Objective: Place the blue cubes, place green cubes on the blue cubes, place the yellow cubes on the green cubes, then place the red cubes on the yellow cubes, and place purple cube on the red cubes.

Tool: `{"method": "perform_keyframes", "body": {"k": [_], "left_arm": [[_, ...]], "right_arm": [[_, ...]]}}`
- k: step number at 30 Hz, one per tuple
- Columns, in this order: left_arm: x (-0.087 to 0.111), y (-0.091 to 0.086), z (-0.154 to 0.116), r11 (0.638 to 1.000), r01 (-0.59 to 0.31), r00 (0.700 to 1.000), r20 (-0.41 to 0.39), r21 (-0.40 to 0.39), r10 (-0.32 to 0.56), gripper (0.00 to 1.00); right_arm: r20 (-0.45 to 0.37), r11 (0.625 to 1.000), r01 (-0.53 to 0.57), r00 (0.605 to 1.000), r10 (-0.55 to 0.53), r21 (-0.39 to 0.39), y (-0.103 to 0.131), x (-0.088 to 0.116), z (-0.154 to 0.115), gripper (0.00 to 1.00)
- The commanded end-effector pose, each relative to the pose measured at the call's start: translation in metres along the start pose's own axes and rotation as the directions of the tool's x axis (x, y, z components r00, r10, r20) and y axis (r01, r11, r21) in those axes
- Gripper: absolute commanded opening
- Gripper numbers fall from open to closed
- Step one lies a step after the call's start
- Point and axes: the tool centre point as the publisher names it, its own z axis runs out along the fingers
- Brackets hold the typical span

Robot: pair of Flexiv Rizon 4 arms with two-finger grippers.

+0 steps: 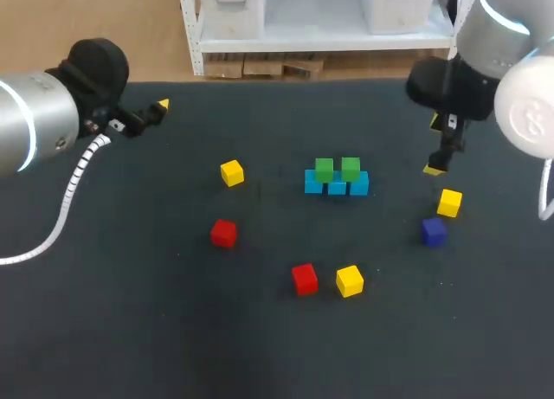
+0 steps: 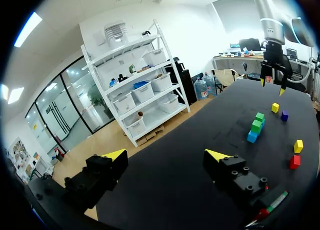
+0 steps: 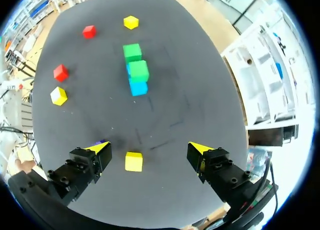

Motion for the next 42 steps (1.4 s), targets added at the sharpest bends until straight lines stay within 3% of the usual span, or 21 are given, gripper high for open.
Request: {"method": "perform_keyframes", "body": {"k": [1, 14, 25, 42], "left_arm": [[0.000, -0.001, 0.000, 1.000, 0.000, 1.000, 0.001, -0.004, 0.000, 1.00], [0.000, -0.001, 0.000, 1.000, 0.000, 1.000, 0.001, -0.004, 0.000, 1.00], [0.000, -0.001, 0.000, 1.000, 0.000, 1.000, 0.001, -0.004, 0.000, 1.00], [0.000, -0.001, 0.000, 1.000, 0.000, 1.000, 0.001, -0.004, 0.000, 1.00]], "right_arm": [[0.034, 0.999, 0.036, 0.999, -0.036, -0.010, 0.020, -0.004, -0.006, 1.00], [0.068, 0.993, 0.088, 0.994, -0.083, -0.073, 0.091, -0.027, -0.017, 1.00], [0.009, 0.942, 0.311, 0.950, -0.312, -0.128, 0.148, -0.047, -0.002, 1.00], [-0.024, 0.860, 0.464, 0.878, -0.479, -0.212, 0.184, -0.077, 0.045, 1.00]]}}
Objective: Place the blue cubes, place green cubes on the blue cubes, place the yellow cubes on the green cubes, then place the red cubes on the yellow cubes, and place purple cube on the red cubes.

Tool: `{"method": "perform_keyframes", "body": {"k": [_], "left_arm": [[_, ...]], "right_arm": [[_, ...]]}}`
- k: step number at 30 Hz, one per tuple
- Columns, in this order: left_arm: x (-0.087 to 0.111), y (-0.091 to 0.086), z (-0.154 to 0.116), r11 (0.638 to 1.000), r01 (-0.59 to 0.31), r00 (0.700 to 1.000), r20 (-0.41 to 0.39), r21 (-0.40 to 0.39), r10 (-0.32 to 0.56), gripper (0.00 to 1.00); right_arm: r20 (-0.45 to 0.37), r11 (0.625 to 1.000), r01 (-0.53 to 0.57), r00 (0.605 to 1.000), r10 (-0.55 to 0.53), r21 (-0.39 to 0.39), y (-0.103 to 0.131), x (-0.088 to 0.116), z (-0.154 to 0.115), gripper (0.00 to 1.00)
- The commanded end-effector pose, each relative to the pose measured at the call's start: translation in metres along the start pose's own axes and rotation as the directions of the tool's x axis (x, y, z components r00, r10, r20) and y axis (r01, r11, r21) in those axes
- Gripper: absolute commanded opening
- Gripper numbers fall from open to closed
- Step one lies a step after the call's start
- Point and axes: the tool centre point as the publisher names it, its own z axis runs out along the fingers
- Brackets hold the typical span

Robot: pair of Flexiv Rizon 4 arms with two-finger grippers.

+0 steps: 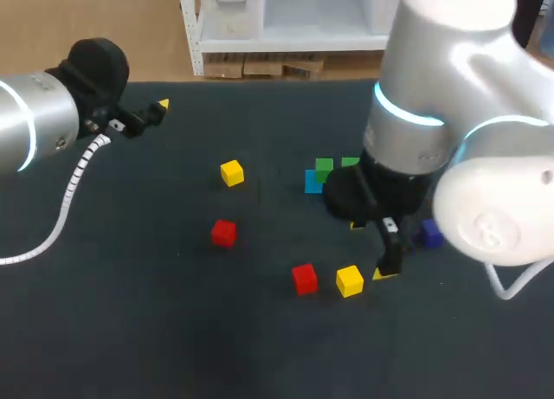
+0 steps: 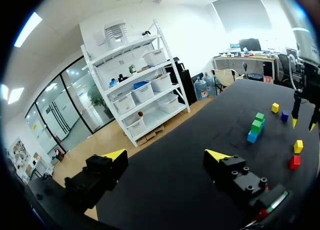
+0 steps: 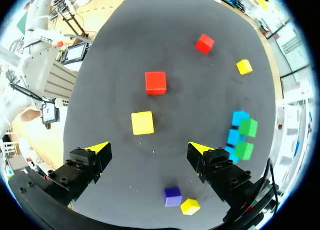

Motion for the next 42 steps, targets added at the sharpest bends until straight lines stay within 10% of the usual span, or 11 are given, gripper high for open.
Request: {"method": "perform_keyframes", "body": {"k": [1, 26, 34, 39, 42], "left_arm": [[0.000, -0.001, 0.000, 1.000, 0.000, 1.000, 0.001, -0.004, 0.000, 1.00], [0.000, -0.001, 0.000, 1.000, 0.000, 1.000, 0.001, -0.004, 0.000, 1.00], [0.000, -0.001, 0.000, 1.000, 0.000, 1.000, 0.001, -0.004, 0.000, 1.00], [0.000, -0.001, 0.000, 1.000, 0.000, 1.000, 0.001, -0.004, 0.000, 1.00], [0.000, -0.001, 0.000, 1.000, 0.000, 1.000, 0.001, -0.004, 0.000, 1.00]], "right_arm": [[-0.020, 0.999, 0.020, 1.000, -0.020, -0.027, -0.008, -0.013, 0.015, 1.00], [-0.041, 0.995, 0.049, 0.998, -0.053, -0.088, -0.003, -0.011, 0.041, 1.00], [-0.032, 0.993, 0.063, 0.997, -0.066, -0.100, 0.000, -0.014, 0.046, 0.49], [-0.030, 0.991, 0.071, 0.997, -0.074, -0.111, 0.002, -0.016, 0.049, 0.55], [-0.030, 0.991, 0.073, 0.997, -0.077, -0.113, 0.003, -0.017, 0.050, 0.42]]}}
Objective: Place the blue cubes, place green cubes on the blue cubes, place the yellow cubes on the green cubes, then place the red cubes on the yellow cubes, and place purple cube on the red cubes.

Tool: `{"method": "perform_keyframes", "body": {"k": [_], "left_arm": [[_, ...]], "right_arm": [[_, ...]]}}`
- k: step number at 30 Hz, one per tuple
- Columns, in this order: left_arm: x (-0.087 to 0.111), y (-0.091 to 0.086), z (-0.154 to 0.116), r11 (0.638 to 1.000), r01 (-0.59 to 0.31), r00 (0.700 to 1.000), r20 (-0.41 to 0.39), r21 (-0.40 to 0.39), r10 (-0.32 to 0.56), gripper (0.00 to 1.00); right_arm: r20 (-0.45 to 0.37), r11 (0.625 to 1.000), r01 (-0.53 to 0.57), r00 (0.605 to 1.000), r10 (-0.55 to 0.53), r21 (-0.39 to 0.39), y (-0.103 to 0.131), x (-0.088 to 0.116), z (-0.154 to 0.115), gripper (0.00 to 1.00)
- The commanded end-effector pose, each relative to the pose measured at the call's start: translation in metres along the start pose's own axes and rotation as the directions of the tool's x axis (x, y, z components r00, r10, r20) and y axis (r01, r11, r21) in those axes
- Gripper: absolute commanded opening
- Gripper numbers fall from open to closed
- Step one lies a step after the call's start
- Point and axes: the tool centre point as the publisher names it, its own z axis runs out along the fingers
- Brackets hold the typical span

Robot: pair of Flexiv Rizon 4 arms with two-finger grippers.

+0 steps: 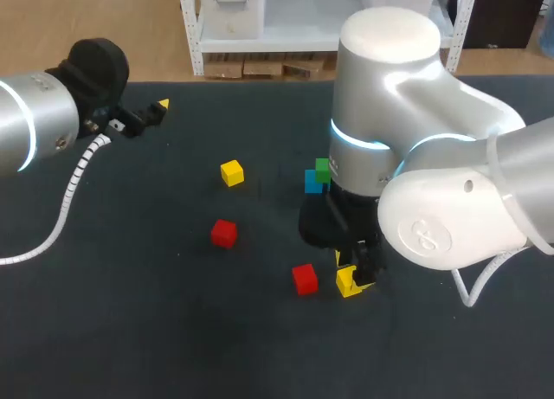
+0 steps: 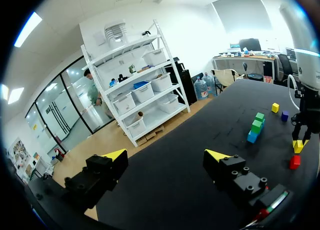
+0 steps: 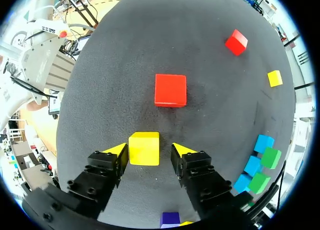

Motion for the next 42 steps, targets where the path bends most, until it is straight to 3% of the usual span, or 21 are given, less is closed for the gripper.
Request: {"method": "perform_keyframes", "body": {"k": [1, 4, 9, 22, 35, 42], "left_arm": [[0.000, -0.001, 0.000, 1.000, 0.000, 1.000, 0.001, -0.004, 0.000, 1.00], [0.000, -0.001, 0.000, 1.000, 0.000, 1.000, 0.001, -0.004, 0.000, 1.00], [0.000, -0.001, 0.000, 1.000, 0.000, 1.000, 0.001, -0.004, 0.000, 1.00], [0.000, -0.001, 0.000, 1.000, 0.000, 1.000, 0.001, -0.004, 0.000, 1.00], [0.000, -0.001, 0.000, 1.000, 0.000, 1.000, 0.001, -0.004, 0.000, 1.00], [0.000, -0.001, 0.000, 1.000, 0.000, 1.000, 0.001, -0.004, 0.000, 1.00]], "right_arm": [[0.000, 1.000, 0.001, 1.000, -0.001, -0.003, -0.001, -0.001, 0.001, 0.35], [0.011, 1.000, -0.007, 1.000, 0.007, 0.004, -0.002, 0.000, -0.002, 0.14], [0.040, 1.000, -0.030, 0.999, 0.030, -0.001, -0.002, 0.001, -0.009, 0.06], [0.147, 0.988, -0.141, 0.978, 0.149, -0.064, -0.003, 0.015, -0.048, 0.00], [0.128, 0.945, -0.326, 0.936, 0.327, -0.034, -0.017, 0.037, -0.084, 0.00], [0.115, 0.929, -0.370, 0.923, 0.367, 0.002, -0.031, 0.041, -0.097, 0.00]]}}
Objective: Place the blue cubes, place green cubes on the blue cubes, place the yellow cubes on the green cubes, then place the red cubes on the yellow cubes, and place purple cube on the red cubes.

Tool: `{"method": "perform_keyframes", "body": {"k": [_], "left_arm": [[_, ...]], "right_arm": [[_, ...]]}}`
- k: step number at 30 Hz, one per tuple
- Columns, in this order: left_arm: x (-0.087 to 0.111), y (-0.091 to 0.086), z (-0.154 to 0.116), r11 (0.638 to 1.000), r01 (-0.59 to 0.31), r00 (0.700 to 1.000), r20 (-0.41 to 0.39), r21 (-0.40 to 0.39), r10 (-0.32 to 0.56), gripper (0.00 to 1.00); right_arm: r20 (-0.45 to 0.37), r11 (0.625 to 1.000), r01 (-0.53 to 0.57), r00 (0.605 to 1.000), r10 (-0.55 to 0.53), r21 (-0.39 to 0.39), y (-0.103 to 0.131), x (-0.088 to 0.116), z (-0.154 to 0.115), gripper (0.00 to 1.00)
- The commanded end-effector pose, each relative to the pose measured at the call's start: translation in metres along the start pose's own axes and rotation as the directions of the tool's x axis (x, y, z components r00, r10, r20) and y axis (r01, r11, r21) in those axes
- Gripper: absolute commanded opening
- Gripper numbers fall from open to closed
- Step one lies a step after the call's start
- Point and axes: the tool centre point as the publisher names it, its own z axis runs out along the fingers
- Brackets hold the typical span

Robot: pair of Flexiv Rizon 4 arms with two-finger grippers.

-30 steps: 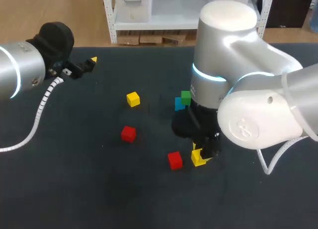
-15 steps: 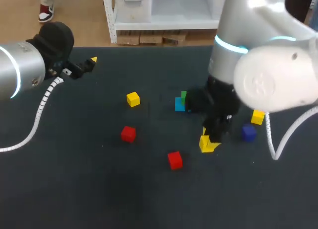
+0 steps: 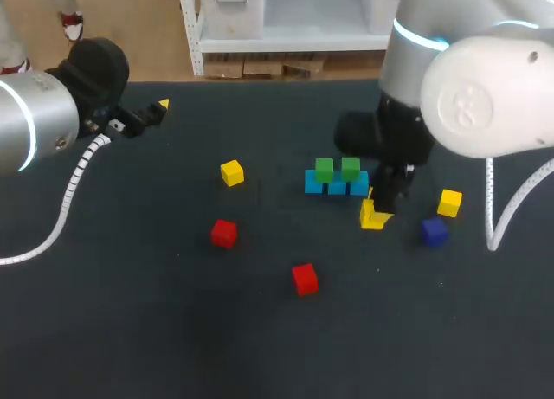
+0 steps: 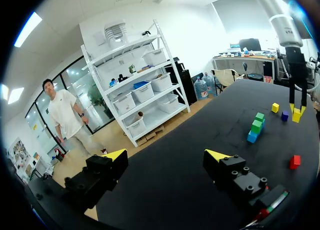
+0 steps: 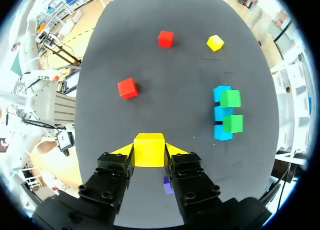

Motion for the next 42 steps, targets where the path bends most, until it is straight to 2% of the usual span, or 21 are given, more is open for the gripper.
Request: {"method": "perform_keyframes", "body": {"k": [1, 7, 14, 29, 42], "left_arm": [[0.000, -0.001, 0.000, 1.000, 0.000, 1.000, 0.001, -0.004, 0.000, 1.00], [0.000, -0.001, 0.000, 1.000, 0.000, 1.000, 0.001, -0.004, 0.000, 1.00], [0.000, -0.001, 0.000, 1.000, 0.000, 1.000, 0.001, -0.004, 0.000, 1.00], [0.000, -0.001, 0.000, 1.000, 0.000, 1.000, 0.001, -0.004, 0.000, 1.00], [0.000, -0.001, 0.000, 1.000, 0.000, 1.000, 0.001, -0.004, 0.000, 1.00]], "right_arm": [[-0.008, 1.000, -0.006, 1.000, 0.006, 0.024, -0.003, -0.003, -0.008, 0.00], [-0.011, 0.997, -0.011, 1.000, 0.012, 0.075, -0.023, -0.011, -0.017, 0.00], [-0.035, 0.995, 0.026, 0.999, -0.022, 0.101, -0.049, -0.024, -0.015, 0.00], [-0.100, 0.993, 0.059, 0.994, -0.049, 0.100, -0.099, -0.039, -0.013, 0.00], [-0.099, 0.995, 0.014, 0.995, -0.005, 0.094, -0.127, -0.039, -0.004, 0.00]]}}
